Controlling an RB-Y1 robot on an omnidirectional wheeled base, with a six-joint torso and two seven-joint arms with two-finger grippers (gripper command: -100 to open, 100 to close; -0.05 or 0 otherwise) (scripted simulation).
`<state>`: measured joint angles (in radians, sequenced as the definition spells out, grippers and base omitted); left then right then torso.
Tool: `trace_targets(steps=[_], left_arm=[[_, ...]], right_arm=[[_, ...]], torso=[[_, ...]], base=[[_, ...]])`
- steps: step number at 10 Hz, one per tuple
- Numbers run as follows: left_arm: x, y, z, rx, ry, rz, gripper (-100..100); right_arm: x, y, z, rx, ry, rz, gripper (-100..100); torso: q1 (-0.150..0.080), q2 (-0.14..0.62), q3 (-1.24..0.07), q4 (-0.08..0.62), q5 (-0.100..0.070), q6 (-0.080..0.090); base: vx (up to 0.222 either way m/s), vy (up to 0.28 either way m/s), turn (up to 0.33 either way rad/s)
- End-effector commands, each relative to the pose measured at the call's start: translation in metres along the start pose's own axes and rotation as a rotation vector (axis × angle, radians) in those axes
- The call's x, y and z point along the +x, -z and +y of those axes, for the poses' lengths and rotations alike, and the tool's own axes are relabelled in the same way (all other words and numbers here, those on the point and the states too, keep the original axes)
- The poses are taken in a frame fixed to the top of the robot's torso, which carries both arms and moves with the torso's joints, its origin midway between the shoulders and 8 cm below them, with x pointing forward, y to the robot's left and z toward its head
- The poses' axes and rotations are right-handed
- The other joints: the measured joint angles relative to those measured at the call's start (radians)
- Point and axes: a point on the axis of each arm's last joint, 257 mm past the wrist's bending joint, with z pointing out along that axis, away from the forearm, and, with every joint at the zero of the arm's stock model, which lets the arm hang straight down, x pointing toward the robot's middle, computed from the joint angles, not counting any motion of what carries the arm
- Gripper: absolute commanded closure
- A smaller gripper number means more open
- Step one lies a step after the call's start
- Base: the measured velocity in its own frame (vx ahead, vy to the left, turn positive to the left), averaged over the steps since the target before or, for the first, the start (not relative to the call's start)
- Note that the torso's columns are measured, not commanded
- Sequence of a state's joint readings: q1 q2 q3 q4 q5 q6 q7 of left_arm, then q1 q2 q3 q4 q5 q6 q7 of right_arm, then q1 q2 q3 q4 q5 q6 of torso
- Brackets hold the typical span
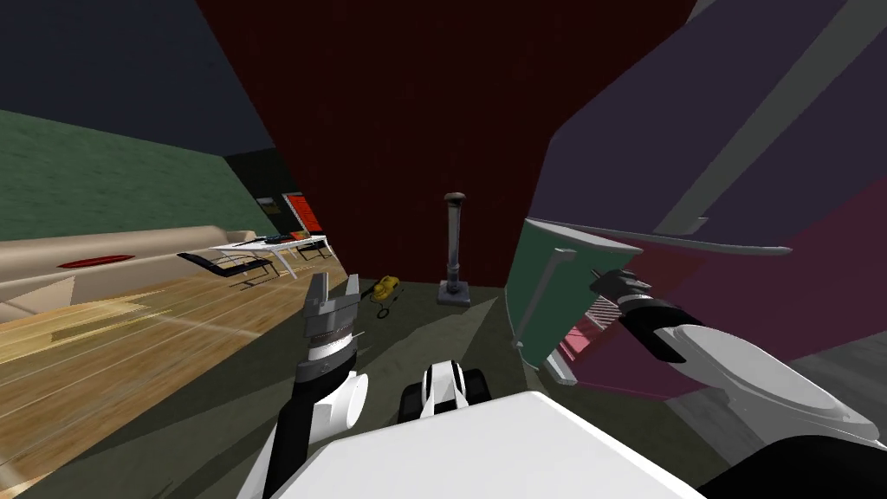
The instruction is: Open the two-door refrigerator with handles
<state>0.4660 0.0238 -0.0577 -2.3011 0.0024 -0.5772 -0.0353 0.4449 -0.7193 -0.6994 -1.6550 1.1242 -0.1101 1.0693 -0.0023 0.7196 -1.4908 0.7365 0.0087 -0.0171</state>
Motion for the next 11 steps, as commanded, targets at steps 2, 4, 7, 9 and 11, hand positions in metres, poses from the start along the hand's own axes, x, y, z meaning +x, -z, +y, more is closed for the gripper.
trace_targets(steps=[2, 4, 7, 9, 11], left_arm=[[0.0, 0.0, 0.0, 0.0, 0.0, 0.0, 0], [0.0, 0.0, 0.0, 0.0, 0.0, 0.0, 0], [0.0, 0.0, 0.0, 0.0, 0.0, 0.0, 0], [0.0, 0.0, 0.0, 0.0, 0.0, 0.0, 0], [0.0, 0.0, 0.0, 0.0, 0.0, 0.0, 0]], right_arm=[[0.033, -0.005, -0.03, 0.053, 0.023, 0.088, 100], [0.033, -0.005, -0.03, 0.053, 0.023, 0.088, 100], [0.067, -0.002, -0.04, 0.07, 0.039, 0.167, 100], [0.101, 0.003, -0.051, 0.088, 0.055, 0.246, 100], [0.134, 0.01, -0.063, 0.109, 0.071, 0.324, 100]], torso=[[-0.003, 0.006, 0.004, 0.003, 0.002, 0.004], [0.008, 0.001, 0.0, 0.001, 0.005, 0.001], [0.007, 0.004, 0.002, 0.002, 0.005, 0.001], [0.011, 0.001, 0.0, 0.001, 0.007, 0.0], [-0.004, 0.014, 0.011, 0.001, -0.008, 0.015]], base=[[0.017, 0.098, 0.107], [0.025, 0.144, 0.114], [0.029, 0.129, 0.11], [0.073, 0.247, 0.294], [0.061, 0.112, 0.183]])
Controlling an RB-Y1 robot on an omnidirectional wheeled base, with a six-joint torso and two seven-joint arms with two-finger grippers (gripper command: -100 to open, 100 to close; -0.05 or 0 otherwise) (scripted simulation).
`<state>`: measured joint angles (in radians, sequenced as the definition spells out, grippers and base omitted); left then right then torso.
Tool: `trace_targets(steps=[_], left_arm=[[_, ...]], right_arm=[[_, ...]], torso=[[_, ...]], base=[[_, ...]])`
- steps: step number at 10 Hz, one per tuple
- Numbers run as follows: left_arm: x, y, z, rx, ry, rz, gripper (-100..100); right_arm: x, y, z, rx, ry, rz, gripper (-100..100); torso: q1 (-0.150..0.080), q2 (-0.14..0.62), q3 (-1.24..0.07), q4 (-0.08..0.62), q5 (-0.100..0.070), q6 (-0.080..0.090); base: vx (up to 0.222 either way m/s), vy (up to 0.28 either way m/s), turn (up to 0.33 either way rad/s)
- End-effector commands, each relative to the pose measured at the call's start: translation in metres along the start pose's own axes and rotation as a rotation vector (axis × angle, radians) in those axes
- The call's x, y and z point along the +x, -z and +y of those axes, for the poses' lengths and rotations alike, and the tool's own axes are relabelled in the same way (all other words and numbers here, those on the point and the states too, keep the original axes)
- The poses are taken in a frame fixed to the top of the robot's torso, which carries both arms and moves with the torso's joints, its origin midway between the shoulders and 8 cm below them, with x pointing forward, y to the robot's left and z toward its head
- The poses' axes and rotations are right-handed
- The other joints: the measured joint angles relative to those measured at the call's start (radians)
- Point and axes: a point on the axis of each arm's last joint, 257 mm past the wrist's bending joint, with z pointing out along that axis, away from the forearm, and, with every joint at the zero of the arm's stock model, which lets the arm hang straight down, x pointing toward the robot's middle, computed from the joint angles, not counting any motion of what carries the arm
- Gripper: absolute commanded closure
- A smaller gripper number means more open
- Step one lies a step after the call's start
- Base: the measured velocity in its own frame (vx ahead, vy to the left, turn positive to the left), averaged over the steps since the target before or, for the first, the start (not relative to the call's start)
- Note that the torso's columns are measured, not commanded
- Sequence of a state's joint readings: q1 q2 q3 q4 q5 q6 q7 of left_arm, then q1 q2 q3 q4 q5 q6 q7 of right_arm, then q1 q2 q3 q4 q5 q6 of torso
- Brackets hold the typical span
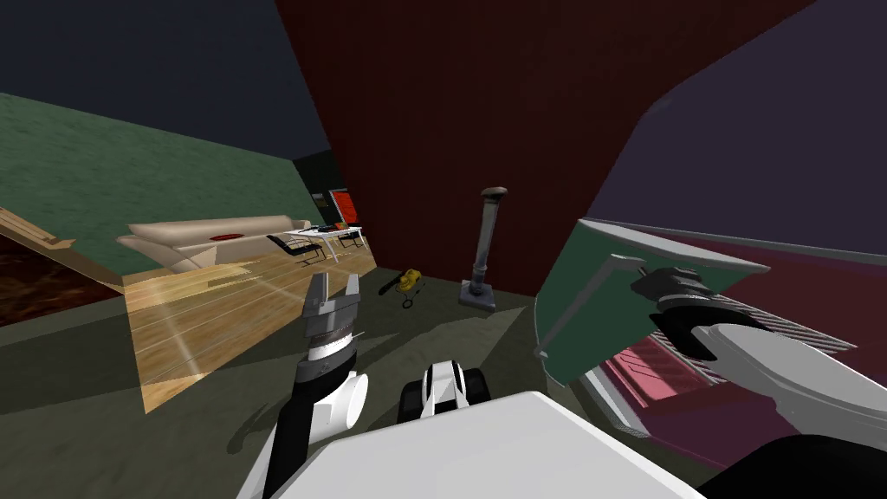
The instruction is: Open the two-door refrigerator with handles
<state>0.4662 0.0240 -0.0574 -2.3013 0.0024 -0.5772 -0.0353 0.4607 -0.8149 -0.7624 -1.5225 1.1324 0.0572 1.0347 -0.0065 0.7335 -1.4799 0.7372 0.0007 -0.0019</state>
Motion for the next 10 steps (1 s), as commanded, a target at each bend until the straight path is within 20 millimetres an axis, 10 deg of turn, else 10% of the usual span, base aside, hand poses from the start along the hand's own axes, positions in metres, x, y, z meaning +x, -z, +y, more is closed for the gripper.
trace_targets(steps=[1, 3, 4, 10], left_arm=[[0.0, 0.0, 0.0, 0.0, 0.0, 0.0, 0], [0.0, 0.0, 0.0, 0.0, 0.0, 0.0, 0], [0.0, 0.0, 0.0, 0.0, 0.0, 0.0, 0], [0.0, 0.0, 0.0, 0.0, 0.0, 0.0, 0]], right_arm=[[0.035, -0.003, -0.015, 0.028, 0.016, 0.081, 100], [0.034, -0.002, -0.014, 0.026, 0.016, 0.076, 100], [0.025, -0.001, -0.01, 0.029, 0.004, 0.065, -100], [-0.008, 0.002, 0.003, 0.036, -0.034, 0.026, -100]], torso=[[0.004, 0.006, 0.005, 0.002, -0.002, 0.001], [0.004, 0.009, 0.007, 0.002, -0.001, 0.003], [0.001, 0.008, 0.006, 0.002, -0.002, 0.002], [0.008, 0.002, 0.002, 0.0, 0.0, 0.001]], base=[[0.065, 0.18, 0.154], [0.033, 0.064, -0.01], [-0.054, -0.052, 0.065], [-0.081, -0.134, 0.032]])
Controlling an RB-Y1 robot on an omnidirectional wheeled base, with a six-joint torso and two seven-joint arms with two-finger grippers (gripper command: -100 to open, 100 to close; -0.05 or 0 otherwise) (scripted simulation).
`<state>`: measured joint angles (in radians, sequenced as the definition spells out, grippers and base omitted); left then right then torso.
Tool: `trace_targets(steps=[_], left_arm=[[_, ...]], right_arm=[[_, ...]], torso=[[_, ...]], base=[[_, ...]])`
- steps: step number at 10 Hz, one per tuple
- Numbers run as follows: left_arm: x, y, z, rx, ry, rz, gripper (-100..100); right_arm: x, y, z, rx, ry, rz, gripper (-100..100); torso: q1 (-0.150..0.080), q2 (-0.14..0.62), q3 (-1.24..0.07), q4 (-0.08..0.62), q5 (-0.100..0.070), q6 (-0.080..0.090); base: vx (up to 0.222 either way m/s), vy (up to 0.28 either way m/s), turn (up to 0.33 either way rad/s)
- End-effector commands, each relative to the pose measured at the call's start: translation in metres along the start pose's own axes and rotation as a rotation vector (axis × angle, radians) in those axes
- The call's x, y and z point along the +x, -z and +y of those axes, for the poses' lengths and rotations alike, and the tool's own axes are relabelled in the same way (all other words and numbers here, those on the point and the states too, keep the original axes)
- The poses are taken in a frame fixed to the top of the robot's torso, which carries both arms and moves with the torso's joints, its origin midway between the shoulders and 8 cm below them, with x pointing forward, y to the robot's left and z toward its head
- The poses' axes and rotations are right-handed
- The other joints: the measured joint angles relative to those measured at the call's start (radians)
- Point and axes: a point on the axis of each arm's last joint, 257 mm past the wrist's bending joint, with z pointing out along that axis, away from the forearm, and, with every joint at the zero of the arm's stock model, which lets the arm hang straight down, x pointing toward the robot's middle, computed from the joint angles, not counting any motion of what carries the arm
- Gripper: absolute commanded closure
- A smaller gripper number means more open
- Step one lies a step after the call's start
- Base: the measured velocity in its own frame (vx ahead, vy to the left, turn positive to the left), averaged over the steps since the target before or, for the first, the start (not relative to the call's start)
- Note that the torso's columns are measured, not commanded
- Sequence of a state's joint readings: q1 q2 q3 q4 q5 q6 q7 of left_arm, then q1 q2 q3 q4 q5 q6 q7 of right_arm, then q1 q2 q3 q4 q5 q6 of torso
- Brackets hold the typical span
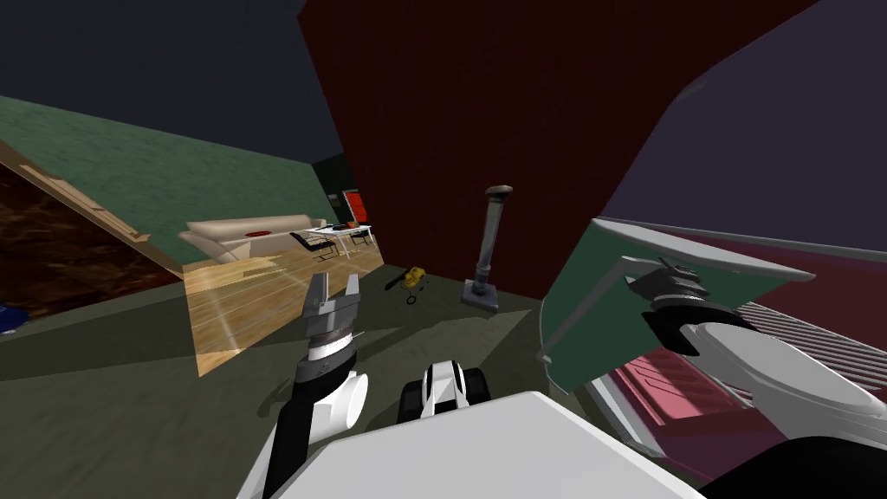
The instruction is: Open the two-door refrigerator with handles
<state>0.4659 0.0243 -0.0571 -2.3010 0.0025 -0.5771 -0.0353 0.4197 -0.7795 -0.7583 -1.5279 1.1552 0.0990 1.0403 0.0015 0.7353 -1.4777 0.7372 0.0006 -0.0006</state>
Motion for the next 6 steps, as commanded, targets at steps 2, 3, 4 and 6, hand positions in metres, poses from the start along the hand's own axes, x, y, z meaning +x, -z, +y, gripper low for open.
trace_targets(steps=[2, 3, 4, 6], left_arm=[[0.0, 0.0, 0.0, 0.0, 0.0, 0.0, 0], [0.0, 0.0, 0.0, 0.0, 0.0, 0.0, 0], [0.0, 0.0, 0.0, 0.0, 0.0, 0.0, 0], [0.0, 0.0001, 0.0, 0.0, 0.0, 0.0, 0]], right_arm=[[-0.0183, 0.0033, 0.0067, 0.004, -0.023, -0.023, -100], [-0.0153, 0.0029, 0.0053, 0.002, -0.018, -0.021, -100], [-0.0106, -0.0021, -0.0023, 0.001, -0.02, -0.024, -100], [-0.0101, 0.0001, 0.0059, -0.011, -0.021, -0.025, -100]], torso=[[-0.004, 0.002, 0.001, 0.0, -0.001, 0.0], [-0.004, 0.002, 0.001, 0.001, -0.001, 0.0], [0.0, 0.0, 0.0, 0.0, 0.0, 0.001], [-0.005, -0.006, -0.006, 0.0, 0.004, -0.002]], base=[[-0.094, -0.102, 0.051], [-0.027, -0.055, 0.0], [0.065, -0.04, -0.027], [0.065, -0.023, -0.014]])
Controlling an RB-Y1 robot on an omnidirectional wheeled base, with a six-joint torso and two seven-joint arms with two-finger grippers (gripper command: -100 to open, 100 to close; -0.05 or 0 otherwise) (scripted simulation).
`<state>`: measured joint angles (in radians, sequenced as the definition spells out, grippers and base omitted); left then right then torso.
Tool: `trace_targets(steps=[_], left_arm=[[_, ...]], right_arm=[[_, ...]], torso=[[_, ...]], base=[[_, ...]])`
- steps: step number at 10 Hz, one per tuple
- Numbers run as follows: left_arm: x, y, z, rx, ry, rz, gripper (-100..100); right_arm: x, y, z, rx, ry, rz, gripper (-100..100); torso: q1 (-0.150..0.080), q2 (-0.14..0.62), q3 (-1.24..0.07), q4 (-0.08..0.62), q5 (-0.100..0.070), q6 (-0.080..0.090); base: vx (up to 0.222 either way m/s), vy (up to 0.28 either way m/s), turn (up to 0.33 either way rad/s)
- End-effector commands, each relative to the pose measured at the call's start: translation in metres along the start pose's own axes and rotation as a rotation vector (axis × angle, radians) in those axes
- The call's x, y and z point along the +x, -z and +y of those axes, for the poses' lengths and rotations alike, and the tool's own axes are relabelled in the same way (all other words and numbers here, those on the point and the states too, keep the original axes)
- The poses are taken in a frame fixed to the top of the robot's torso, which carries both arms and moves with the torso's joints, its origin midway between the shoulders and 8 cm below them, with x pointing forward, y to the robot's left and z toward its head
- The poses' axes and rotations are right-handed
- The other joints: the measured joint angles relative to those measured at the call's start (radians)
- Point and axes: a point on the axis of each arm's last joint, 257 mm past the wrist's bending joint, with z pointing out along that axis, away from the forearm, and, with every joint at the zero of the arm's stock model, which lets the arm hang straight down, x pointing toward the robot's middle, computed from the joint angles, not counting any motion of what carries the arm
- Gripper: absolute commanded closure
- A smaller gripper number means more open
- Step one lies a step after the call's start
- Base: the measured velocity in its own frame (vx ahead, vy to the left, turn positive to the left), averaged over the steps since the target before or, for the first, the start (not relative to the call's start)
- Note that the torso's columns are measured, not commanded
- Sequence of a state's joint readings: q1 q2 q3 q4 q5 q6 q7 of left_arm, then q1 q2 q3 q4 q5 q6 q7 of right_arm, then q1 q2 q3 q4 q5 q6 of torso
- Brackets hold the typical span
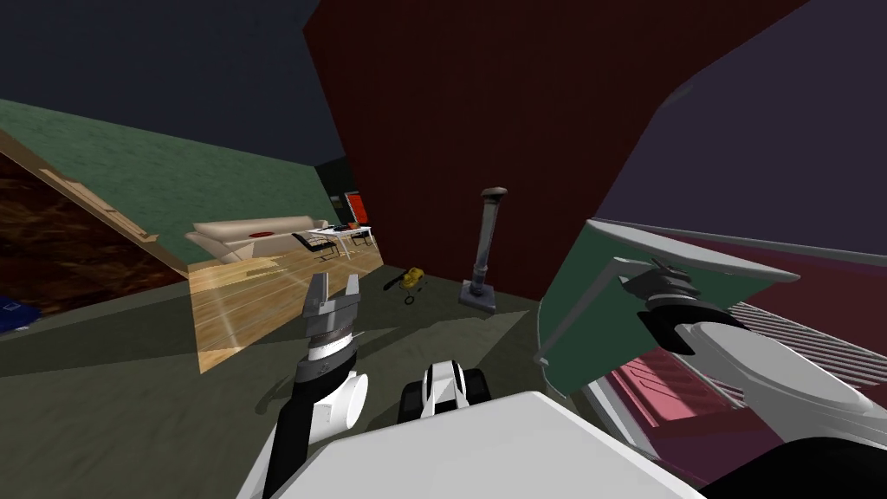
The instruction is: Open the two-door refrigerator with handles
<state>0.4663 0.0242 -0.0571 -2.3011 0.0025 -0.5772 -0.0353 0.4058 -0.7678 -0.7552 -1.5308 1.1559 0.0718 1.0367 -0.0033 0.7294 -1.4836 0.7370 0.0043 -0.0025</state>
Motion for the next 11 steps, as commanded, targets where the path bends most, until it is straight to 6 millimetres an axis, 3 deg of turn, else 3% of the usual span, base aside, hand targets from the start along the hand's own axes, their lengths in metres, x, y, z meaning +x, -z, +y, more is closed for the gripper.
trace_targets(steps=[1, 6, 11], left_arm=[[0.0, 0.0, 0.0, 0.0, 0.0, 0.0, 0], [0.0, 0.0, 0.0, 0.0, 0.0, 0.0, 0], [0.0, 0.0, 0.0, 0.0, 0.0, 0.0, 0]], right_arm=[[0.0, 0.0, 0.0, 0.0, 0.0, 0.0, 100], [0.055, 0.002, -0.007, 0.014, 0.02, 0.123, 100], [0.108, 0.008, -0.018, 0.033, 0.041, 0.245, 100]], torso=[[0.002, 0.005, 0.004, 0.0, -0.002, 0.001], [0.003, 0.003, 0.003, 0.0, -0.003, -0.002], [-0.004, 0.006, 0.004, 0.002, 0.0, -0.002]], base=[[0.0, 0.0, 0.0], [0.222, 0.148, 0.003], [0.292, 0.147, 0.01]])
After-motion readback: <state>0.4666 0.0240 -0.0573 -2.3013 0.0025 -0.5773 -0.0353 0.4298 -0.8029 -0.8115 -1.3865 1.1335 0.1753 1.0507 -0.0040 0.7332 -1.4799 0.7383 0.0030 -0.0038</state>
